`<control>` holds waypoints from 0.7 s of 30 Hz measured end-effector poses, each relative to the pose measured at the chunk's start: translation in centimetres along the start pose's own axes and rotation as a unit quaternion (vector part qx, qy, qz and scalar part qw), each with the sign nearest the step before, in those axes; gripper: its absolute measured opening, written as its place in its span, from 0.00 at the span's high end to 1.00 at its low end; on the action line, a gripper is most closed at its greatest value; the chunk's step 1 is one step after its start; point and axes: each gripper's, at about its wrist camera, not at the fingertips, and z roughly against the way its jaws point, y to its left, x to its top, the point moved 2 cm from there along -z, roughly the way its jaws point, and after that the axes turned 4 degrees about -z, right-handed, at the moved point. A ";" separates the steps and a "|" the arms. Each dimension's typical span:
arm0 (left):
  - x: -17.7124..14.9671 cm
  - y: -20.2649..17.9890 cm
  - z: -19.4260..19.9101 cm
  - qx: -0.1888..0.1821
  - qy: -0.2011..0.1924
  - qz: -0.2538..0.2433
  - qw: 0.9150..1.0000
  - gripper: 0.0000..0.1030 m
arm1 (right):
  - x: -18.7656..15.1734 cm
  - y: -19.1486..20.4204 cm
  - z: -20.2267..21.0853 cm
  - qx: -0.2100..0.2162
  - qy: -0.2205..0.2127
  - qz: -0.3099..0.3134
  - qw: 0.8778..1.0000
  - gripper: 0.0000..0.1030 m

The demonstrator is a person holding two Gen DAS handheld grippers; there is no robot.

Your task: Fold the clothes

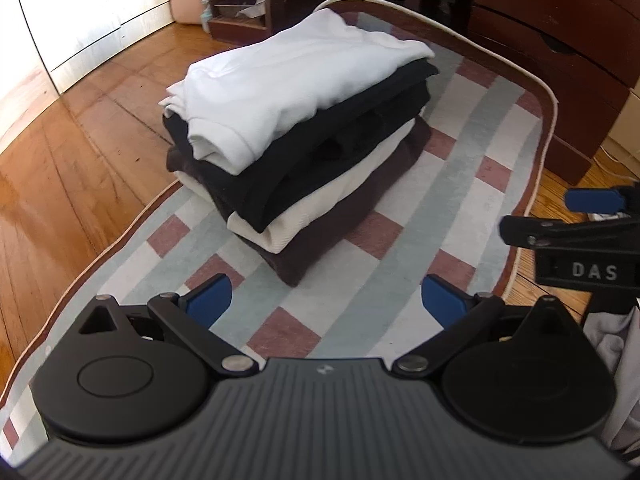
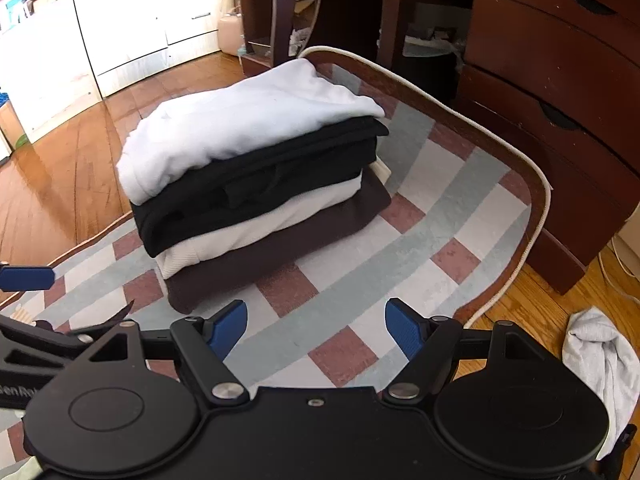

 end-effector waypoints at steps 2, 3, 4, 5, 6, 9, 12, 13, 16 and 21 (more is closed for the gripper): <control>0.0 0.0 0.0 0.003 -0.002 -0.002 1.000 0.00 | 0.0 -0.1 0.0 -0.003 -0.003 -0.001 1.000 0.22; 0.0 0.0 0.0 0.004 -0.002 -0.003 1.000 0.00 | 0.1 -0.1 0.0 -0.004 -0.003 -0.001 1.000 0.22; 0.0 0.1 0.0 0.006 -0.003 -0.004 1.000 0.00 | 0.1 -0.1 0.0 -0.004 -0.003 -0.002 1.000 0.22; 0.0 0.1 0.0 0.007 -0.004 -0.004 1.000 0.00 | 0.1 -0.1 -0.1 -0.004 -0.003 -0.002 1.000 0.22; 0.0 0.1 0.0 0.009 -0.005 -0.005 1.000 0.00 | 0.0 -0.1 -0.1 -0.004 -0.003 -0.001 1.000 0.22; -0.1 0.1 0.0 0.013 -0.007 -0.008 1.000 0.00 | -0.1 0.2 -0.1 -0.007 -0.003 0.004 1.000 0.22; -0.1 0.2 0.0 0.017 -0.009 -0.011 1.000 0.00 | -0.3 0.4 -0.1 -0.012 -0.004 0.011 1.000 0.22; -0.1 0.2 -0.1 0.019 -0.010 -0.011 1.000 0.00 | -0.3 0.4 -0.1 -0.011 -0.003 0.010 1.000 0.22; -0.1 0.1 0.1 0.021 -0.013 -0.017 1.000 0.00 | -0.4 0.4 0.0 -0.010 -0.003 0.009 1.000 0.22; -0.1 -0.2 0.3 0.020 -0.014 -0.025 0.999 0.00 | -0.5 0.4 -0.1 -0.009 -0.003 0.013 1.000 0.22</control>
